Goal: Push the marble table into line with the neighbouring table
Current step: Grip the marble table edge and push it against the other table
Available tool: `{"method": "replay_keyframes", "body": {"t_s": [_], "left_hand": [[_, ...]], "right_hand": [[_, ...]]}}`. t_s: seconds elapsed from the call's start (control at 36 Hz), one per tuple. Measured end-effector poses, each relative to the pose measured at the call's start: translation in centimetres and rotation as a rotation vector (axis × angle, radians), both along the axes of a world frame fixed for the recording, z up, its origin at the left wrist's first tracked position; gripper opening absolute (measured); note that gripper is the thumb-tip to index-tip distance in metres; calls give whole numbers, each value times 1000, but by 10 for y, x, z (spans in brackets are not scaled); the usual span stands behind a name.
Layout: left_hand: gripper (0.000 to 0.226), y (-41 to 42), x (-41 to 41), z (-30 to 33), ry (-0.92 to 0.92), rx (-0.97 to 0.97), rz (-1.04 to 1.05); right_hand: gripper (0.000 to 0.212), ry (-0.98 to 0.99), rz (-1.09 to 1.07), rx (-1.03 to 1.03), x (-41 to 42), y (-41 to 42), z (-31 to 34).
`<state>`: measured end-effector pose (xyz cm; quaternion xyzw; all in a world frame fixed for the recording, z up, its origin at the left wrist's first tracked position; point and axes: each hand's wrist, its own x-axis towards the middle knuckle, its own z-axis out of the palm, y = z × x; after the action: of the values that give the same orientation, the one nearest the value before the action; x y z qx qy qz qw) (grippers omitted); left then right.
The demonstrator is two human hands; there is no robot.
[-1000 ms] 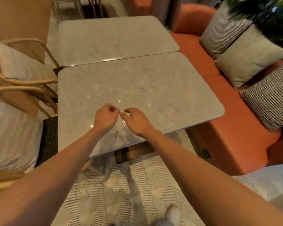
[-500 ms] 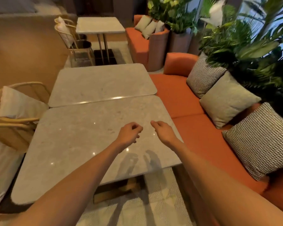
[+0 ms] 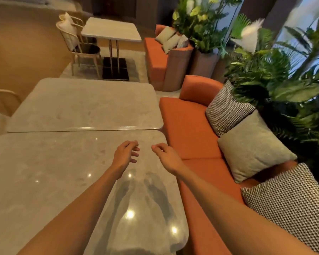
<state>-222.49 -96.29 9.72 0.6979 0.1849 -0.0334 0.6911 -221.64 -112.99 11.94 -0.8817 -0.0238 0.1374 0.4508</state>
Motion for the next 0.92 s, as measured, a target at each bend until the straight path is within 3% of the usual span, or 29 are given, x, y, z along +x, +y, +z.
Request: {"method": "replay_keyframes", "body": {"t_s": [0.25, 0.44, 0.64, 0.81, 0.92], "left_hand": [[30, 37, 16, -21, 85, -144, 262], [23, 75, -10, -39, 160, -224, 615], [19, 82, -77, -79, 277, -292, 980], [16, 60, -134, -110, 300, -427, 1218], [16, 50, -152, -129, 320, -442, 1263]], "right_hand": [[43, 160, 37, 164, 71, 22, -20], [37, 290, 273, 172, 101, 94, -51], [13, 352, 604, 32, 98, 158, -104], [34, 336, 785, -101, 68, 173, -130], [35, 304, 880, -148, 52, 179, -137]]}}
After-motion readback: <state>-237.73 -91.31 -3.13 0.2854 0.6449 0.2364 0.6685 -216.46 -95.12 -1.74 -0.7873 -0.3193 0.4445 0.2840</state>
